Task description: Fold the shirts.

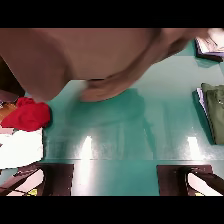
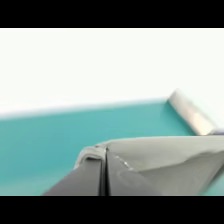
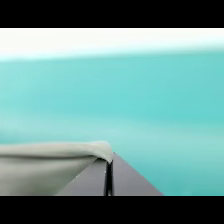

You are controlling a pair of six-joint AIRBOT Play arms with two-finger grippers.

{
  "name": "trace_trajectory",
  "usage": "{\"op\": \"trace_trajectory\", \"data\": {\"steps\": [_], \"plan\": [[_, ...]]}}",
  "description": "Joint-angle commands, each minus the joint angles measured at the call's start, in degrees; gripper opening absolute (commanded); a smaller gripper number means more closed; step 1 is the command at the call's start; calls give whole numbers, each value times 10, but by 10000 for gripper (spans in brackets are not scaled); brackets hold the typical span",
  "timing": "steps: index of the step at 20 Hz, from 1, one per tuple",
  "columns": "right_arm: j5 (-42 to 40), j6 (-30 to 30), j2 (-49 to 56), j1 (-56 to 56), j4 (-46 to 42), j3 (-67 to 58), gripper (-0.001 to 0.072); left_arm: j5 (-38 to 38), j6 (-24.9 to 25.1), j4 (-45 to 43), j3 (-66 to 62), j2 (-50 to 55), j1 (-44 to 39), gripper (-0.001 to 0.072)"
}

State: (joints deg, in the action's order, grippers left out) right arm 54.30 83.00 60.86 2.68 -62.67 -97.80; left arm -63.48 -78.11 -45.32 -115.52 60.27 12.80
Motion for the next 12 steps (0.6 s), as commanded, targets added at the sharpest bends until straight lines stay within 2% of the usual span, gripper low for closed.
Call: {"op": "trace_trajectory", "data": {"steps": [1,6,9,12], "plan": [[-19,0,-80,-73,-5,-87,16,48,6,84,-37,-49,0,25],[-5,-2,-125,-174,-4,-197,16,90,5,129,-37,-114,0,24],[43,-2,-118,-212,2,-233,15,60,5,164,-32,-116,0,24],[64,-1,-95,-183,2,-188,14,11,1,151,19,-96,0,24]]}}
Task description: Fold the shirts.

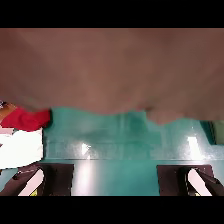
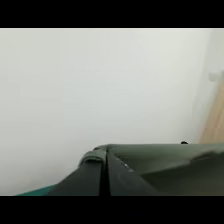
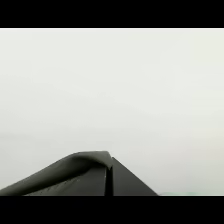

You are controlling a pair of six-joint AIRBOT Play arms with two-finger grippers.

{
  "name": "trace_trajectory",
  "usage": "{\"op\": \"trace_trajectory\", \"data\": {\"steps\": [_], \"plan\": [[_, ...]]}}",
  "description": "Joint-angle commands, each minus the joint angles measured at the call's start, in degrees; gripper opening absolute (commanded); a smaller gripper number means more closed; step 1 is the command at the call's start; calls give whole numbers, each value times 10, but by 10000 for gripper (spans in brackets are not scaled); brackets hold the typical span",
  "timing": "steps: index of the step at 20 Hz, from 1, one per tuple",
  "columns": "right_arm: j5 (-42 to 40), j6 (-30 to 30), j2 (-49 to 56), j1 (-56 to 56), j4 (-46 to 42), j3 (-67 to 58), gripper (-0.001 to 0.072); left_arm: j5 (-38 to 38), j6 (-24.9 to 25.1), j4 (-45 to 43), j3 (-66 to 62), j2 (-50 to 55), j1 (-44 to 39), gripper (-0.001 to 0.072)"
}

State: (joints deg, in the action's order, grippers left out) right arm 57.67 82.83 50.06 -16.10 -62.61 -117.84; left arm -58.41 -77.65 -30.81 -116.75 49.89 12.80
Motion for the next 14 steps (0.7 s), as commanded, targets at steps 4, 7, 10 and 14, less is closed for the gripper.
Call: {"op": "trace_trajectory", "data": {"steps": [4,7,10,14], "plan": [[105,4,119,116,-36,84,14,-122,-20,-37,149,75,0,24],[151,29,233,169,-94,116,15,-135,-20,-98,258,146,-14,24],[149,30,341,185,-96,127,15,-94,-16,-188,324,249,-80,24],[93,37,436,186,-94,127,16,46,0,-208,327,385,-121,24]]}}
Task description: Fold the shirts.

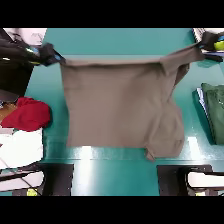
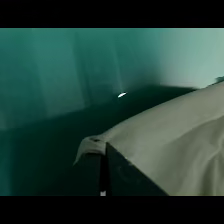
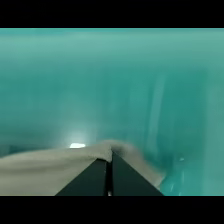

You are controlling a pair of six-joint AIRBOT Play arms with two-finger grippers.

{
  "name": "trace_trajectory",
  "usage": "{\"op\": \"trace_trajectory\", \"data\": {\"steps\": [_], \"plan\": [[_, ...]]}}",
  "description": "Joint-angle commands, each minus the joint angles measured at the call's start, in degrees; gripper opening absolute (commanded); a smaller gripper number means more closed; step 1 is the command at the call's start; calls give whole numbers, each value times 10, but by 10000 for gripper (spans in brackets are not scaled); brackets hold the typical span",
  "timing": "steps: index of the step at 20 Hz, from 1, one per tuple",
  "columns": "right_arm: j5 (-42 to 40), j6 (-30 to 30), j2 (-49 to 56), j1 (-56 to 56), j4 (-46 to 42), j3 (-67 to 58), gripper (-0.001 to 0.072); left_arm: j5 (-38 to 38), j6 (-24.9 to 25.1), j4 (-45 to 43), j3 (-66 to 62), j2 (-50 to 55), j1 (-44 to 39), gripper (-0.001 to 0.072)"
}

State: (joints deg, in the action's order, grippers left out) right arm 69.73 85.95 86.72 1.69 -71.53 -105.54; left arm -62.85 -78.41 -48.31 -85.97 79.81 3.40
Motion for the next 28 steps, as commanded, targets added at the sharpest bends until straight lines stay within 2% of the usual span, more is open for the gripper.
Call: {"op": "trace_trajectory", "data": {"steps": [1,4,5,6,7,8,11,13,15,18,20,21,23,28], "plan": [[-42,6,85,8,-4,4,16,118,8,-15,19,107,-27,24],[-92,6,110,8,1,4,22,159,9,-3,19,133,-27,28],[-110,6,113,7,13,4,75,164,9,-6,19,132,-27,263],[-125,6,114,1,31,4,302,162,9,-7,14,132,-26,586],[-132,6,114,-6,52,3,436,147,9,-8,6,132,-20,672],[-120,6,114,-14,68,-5,434,120,9,-8,-6,132,-11,598],[0,-8,105,-40,75,-31,402,-27,9,-16,-53,127,37,600],[100,-44,83,-52,75,-15,91,-107,8,-54,-51,99,71,600],[155,-68,46,-59,75,38,87,-152,8,-108,-20,58,91,600],[152,-86,-26,-61,75,151,88,-203,24,-139,97,-10,96,600],[134,-86,-74,-61,75,229,91,-193,24,-139,200,-51,96,600],[126,-86,-94,-61,75,261,110,-181,24,-140,247,-67,96,600],[118,-87,-127,-61,76,313,343,-153,24,-145,326,-90,96,600],[108,-87,-189,-61,75,386,343,-110,24,-140,427,-100,96,600]]}}
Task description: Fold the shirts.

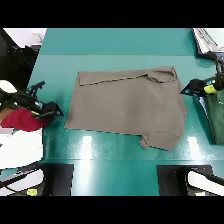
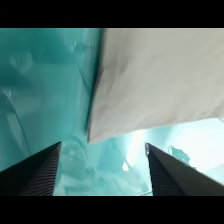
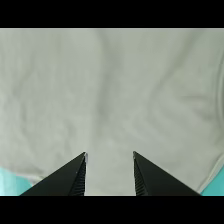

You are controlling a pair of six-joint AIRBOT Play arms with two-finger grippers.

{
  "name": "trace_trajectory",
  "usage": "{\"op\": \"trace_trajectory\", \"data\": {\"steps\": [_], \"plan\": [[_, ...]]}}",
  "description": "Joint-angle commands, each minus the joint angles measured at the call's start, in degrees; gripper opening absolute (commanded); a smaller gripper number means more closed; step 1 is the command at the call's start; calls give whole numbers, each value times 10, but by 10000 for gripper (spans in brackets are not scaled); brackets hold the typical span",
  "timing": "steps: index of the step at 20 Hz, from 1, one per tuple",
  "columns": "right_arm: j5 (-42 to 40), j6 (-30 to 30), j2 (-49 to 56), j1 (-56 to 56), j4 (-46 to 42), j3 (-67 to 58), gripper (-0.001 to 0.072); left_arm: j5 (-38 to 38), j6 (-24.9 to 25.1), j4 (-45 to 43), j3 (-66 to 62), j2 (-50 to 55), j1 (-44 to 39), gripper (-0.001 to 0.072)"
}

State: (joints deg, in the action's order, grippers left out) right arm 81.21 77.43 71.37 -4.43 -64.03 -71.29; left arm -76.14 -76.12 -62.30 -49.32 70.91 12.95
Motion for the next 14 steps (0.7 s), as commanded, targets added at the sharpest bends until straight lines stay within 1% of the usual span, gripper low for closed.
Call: {"op": "trace_trajectory", "data": {"steps": [1,2,5,8,11,12,13,14], "plan": [[-7,-1,-44,0,0,49,343,34,1,4,72,-11,0,600],[-8,-2,-50,0,0,51,343,47,4,17,83,-11,0,600],[-22,-2,-63,0,0,51,342,82,40,80,109,-11,-5,600],[-21,-1,-64,0,0,51,343,106,39,87,125,-11,-29,600],[-20,-1,-64,0,0,51,343,124,23,88,126,-11,-61,598],[-16,-2,-64,0,-1,51,343,126,9,88,123,-11,-64,419],[-10,-1,-64,-2,-2,51,342,125,11,90,117,-11,-64,151],[-1,-2,-64,-9,-2,51,343,124,11,89,107,-12,-64,33]]}}
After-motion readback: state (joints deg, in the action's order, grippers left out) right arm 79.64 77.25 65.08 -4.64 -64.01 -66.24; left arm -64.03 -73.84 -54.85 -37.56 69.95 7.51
